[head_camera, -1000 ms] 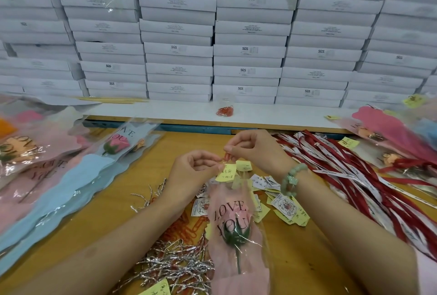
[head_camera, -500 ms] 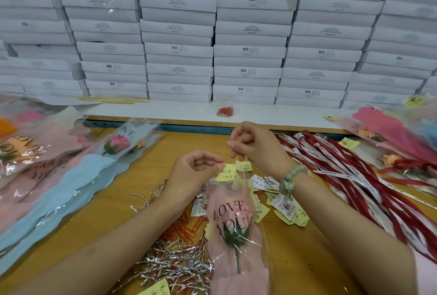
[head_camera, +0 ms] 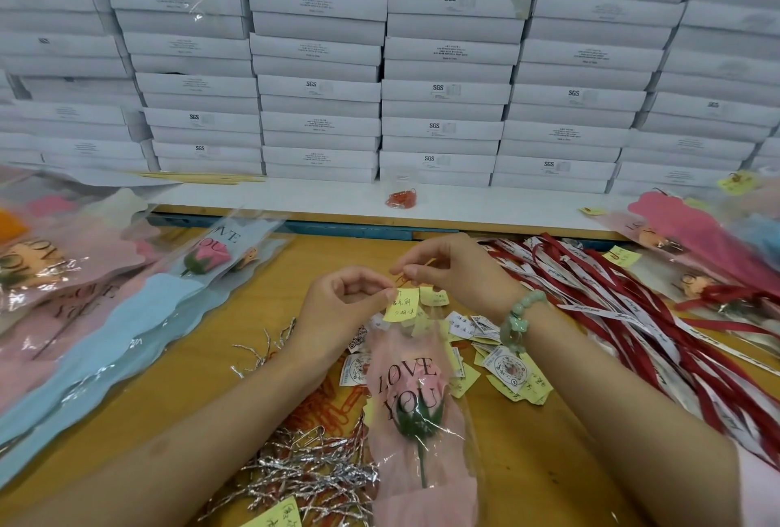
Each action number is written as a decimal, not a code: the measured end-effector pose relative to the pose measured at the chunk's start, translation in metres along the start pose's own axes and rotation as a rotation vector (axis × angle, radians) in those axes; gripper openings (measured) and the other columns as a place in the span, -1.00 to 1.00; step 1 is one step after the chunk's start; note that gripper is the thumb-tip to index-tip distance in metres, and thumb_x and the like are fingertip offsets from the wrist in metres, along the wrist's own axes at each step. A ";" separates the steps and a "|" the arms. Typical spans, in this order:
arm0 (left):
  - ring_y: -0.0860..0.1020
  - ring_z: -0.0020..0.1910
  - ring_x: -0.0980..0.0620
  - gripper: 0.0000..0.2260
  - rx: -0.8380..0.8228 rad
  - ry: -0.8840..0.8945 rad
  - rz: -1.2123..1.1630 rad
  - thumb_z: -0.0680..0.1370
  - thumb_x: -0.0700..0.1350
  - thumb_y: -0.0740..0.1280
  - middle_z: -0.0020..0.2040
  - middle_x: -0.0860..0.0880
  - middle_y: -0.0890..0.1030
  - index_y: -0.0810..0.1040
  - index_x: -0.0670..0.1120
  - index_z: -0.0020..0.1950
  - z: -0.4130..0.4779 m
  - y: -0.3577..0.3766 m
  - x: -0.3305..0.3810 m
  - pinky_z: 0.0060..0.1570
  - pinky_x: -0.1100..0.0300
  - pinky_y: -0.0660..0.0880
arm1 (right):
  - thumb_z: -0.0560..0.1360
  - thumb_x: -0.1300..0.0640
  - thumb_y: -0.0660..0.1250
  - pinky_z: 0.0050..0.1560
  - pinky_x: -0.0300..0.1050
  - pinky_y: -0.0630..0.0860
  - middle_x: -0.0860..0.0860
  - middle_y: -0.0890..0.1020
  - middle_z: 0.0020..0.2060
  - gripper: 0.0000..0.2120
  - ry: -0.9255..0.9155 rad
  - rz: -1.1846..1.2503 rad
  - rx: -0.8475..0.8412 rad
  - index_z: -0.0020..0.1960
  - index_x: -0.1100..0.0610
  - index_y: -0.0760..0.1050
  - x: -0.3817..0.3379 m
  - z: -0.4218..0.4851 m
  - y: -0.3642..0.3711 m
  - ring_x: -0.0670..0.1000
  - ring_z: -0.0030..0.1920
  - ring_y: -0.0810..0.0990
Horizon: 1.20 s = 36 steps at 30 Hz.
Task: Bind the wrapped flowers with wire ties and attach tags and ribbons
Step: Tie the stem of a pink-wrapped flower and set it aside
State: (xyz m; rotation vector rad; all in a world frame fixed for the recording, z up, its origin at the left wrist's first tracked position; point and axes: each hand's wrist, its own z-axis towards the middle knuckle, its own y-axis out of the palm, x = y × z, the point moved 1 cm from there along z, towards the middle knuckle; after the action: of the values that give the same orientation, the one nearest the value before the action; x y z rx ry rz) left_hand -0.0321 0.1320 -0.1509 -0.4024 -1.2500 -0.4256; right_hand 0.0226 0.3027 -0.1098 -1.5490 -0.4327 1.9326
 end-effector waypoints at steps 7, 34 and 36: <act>0.64 -0.19 0.12 -0.93 0.019 -0.012 0.023 0.46 -0.24 0.46 -0.19 -0.01 0.70 0.67 -0.10 -0.10 0.001 0.001 -0.001 -0.15 0.33 0.56 | 0.50 0.16 0.42 -0.07 -0.27 0.58 -0.06 0.69 -0.28 -0.97 0.001 0.109 0.020 -0.11 0.11 0.62 0.001 0.000 0.003 -0.13 -0.23 0.66; 0.64 -0.19 0.16 -0.94 0.061 -0.004 0.008 0.45 -0.22 0.49 -0.16 0.00 0.71 0.67 -0.13 -0.09 0.000 0.000 -0.002 -0.17 0.39 0.53 | 0.50 0.15 0.42 -0.34 -0.45 0.46 -0.14 0.67 -0.35 -0.89 0.047 0.263 -0.005 -0.08 0.20 0.66 0.004 -0.003 0.012 -0.27 -0.36 0.57; 0.63 -0.20 0.19 -0.94 0.075 -0.010 0.002 0.45 -0.21 0.49 -0.15 -0.01 0.71 0.67 -0.13 -0.09 0.001 -0.001 -0.003 -0.20 0.40 0.51 | 0.50 0.15 0.42 -0.42 -0.48 0.41 -0.19 0.63 -0.42 -0.90 0.052 0.264 -0.016 -0.09 0.19 0.65 0.004 -0.003 0.012 -0.29 -0.43 0.53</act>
State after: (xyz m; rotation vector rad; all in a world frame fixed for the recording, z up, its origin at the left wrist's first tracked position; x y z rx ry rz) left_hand -0.0337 0.1323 -0.1531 -0.3422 -1.2718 -0.3741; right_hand 0.0223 0.2958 -0.1210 -1.7348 -0.2312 2.0824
